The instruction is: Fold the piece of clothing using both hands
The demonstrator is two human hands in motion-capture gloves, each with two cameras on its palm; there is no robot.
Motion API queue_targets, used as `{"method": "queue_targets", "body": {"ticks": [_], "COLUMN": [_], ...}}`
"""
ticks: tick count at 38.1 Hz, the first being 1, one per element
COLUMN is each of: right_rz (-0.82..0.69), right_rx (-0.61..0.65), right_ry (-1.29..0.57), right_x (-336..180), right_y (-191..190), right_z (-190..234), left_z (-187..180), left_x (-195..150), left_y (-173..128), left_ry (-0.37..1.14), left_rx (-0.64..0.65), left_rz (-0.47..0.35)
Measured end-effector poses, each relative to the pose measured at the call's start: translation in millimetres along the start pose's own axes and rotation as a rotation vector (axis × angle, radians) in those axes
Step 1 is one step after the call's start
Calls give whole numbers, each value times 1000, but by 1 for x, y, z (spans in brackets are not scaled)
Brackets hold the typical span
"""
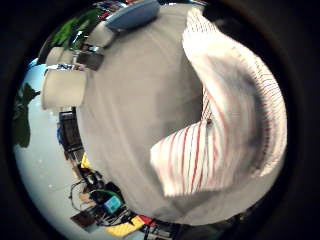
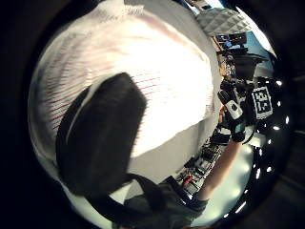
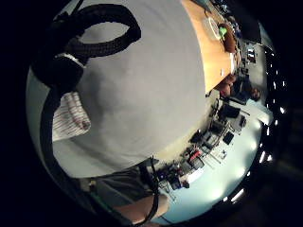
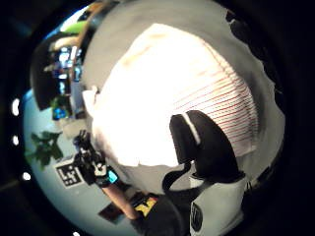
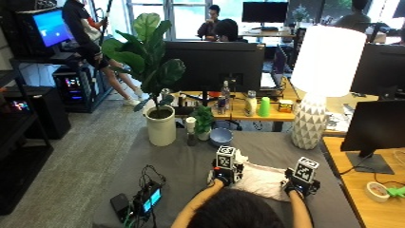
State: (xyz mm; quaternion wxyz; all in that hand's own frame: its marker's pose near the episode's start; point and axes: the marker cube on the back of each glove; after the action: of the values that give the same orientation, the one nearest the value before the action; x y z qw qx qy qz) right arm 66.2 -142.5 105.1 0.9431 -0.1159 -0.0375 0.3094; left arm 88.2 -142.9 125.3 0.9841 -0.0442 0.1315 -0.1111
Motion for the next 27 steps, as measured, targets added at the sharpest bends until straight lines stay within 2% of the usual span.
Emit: {"method": "queue_targets", "body": {"ticks": [4, 7, 9, 12, 14, 20, 22, 25, 27], "right_rz": [112, 157, 177, 201, 201, 163, 138, 97, 81], "right_rx": [114, 77, 74, 185, 247, 440, 445, 380, 334], "right_ry": [27, 60, 82, 76, 51, -93, -113, -117, -132], "right_x": [-5, -8, -11, -15, -17, -18, -21, -27, -29], "right_y": [0, 49, 65, 20, 0, 6, 1, -10, -13], "right_z": [14, 18, 22, 33, 38, 28, 27, 25, 17], "left_z": [25, 44, 51, 53, 53, 52, 49, 40, 31], "left_x": [-5, -13, -14, -12, -12, -15, -15, -18, -24], "left_y": [2, -2, -5, -10, -9, -7, -6, -3, -3], "left_ry": [4, -12, -2, 30, 34, 30, 51, 72, 67], "left_rx": [-132, -175, -166, -105, -124, -194, -223, -283, -277], "left_rz": [-46, -80, -63, -20, -26, -79, -73, -80, -91]}}
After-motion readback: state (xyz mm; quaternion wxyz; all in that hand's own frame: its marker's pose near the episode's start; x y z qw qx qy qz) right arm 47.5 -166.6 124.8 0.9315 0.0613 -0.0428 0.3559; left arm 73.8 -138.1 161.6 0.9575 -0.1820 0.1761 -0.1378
